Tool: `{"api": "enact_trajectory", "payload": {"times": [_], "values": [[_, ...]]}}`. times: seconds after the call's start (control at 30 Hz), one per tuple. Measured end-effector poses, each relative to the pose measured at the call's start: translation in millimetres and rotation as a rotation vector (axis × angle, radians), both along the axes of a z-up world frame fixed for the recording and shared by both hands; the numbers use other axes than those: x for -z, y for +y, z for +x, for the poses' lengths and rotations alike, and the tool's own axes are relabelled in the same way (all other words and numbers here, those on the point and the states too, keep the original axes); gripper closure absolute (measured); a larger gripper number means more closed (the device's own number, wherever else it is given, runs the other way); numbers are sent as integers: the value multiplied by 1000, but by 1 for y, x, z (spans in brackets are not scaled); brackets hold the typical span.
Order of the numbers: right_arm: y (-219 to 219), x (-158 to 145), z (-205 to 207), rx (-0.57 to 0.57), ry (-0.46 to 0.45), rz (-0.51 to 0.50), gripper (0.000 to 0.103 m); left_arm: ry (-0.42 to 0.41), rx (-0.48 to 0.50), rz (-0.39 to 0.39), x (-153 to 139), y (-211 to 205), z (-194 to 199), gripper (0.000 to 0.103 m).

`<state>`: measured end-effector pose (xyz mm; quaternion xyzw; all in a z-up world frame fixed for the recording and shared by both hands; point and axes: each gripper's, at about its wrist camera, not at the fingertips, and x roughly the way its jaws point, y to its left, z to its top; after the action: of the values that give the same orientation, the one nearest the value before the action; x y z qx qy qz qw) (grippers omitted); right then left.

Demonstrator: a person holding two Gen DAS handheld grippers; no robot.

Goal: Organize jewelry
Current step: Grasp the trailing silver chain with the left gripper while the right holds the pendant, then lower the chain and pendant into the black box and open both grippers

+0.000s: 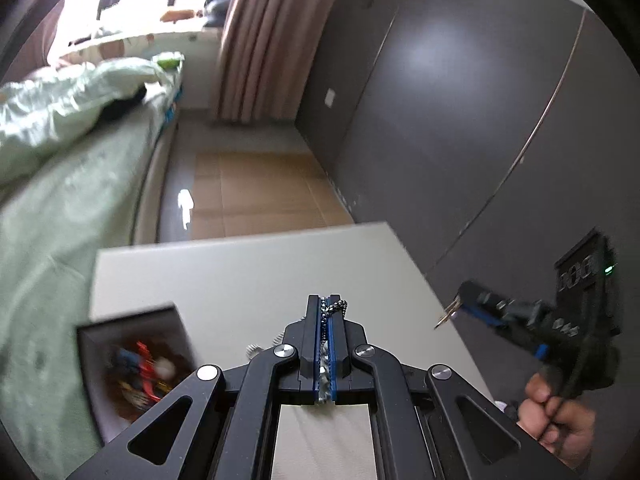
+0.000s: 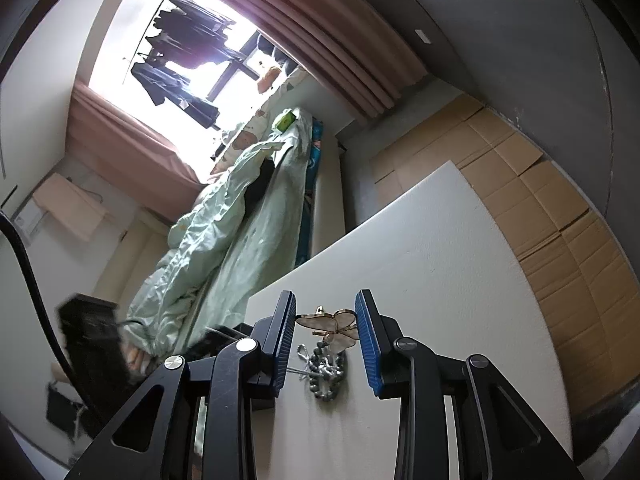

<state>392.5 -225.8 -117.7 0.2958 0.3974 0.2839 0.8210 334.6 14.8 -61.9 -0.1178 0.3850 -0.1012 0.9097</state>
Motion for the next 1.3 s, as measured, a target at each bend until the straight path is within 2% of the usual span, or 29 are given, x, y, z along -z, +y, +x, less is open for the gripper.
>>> {"api": "enact_trajectory", "payload": {"times": [0.43, 0.77, 1.03, 1.3], "values": [[19, -9, -3, -57, -40, 51, 71, -194, -28, 130, -114, 17, -33, 101], [41, -27, -13, -99, -103, 122, 71, -310, -59, 211, -181, 26, -54, 101], [70, -37, -20, -155, -123, 170, 71, -318, -131, 248, -198, 61, -63, 101], [94, -34, -24, -187, -108, 179, 71, -267, -152, 230, -177, 81, -59, 101]]}}
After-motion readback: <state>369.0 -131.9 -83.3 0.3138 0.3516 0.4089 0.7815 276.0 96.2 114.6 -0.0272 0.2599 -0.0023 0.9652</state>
